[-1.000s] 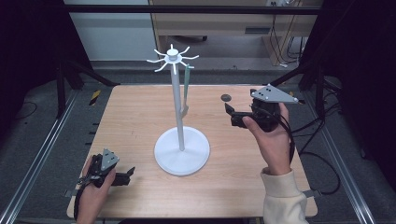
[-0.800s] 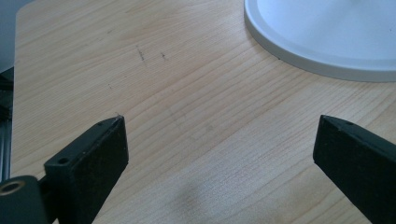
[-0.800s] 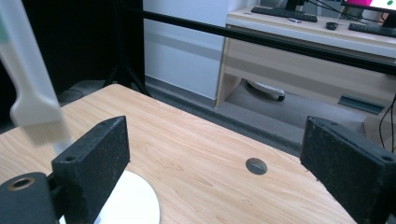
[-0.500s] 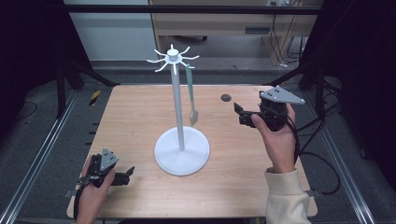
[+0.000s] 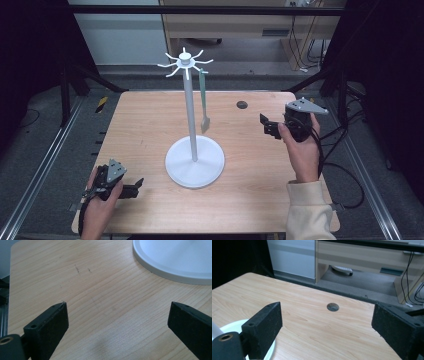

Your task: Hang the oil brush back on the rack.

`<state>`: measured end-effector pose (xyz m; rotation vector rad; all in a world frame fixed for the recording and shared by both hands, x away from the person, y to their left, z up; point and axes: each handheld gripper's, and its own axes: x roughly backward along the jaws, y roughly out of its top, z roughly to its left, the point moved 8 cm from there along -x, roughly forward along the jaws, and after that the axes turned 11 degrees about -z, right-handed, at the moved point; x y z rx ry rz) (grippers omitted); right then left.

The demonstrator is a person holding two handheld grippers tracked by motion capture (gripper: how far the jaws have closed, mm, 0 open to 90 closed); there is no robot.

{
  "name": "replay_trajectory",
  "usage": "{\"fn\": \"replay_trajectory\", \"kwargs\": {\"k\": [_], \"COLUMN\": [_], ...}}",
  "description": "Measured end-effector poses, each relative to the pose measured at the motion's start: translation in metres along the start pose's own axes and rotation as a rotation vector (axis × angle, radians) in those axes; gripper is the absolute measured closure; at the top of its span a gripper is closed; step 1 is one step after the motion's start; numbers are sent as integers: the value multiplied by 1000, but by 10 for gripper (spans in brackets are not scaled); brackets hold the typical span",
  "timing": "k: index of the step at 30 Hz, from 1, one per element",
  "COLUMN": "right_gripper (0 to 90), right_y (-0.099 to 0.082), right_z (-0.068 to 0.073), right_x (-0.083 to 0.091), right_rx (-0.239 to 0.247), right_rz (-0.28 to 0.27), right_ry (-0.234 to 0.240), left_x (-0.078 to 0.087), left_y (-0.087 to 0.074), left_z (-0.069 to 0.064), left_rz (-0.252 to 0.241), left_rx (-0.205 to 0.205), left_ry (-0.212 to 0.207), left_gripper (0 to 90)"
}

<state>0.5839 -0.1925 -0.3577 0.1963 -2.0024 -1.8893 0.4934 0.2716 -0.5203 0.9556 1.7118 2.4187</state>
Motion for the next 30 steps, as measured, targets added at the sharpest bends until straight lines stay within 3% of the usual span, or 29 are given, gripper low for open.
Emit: {"fn": "replay_trajectory", "kwargs": {"k": [9,30], "right_gripper": [106,116], "right_y": [-35,-128], "right_z": [-10,-6], "right_x": [-12,-42], "right_rx": [6,19], "right_rz": [63,244], "right_ry": [-16,21], "left_x": [0,-5], "left_y": [-1,-8], "left_z": [1,8], "left_rz": [2,37], "left_rx": [1,17], "left_ry": [2,38], "left_gripper": [28,28]}}
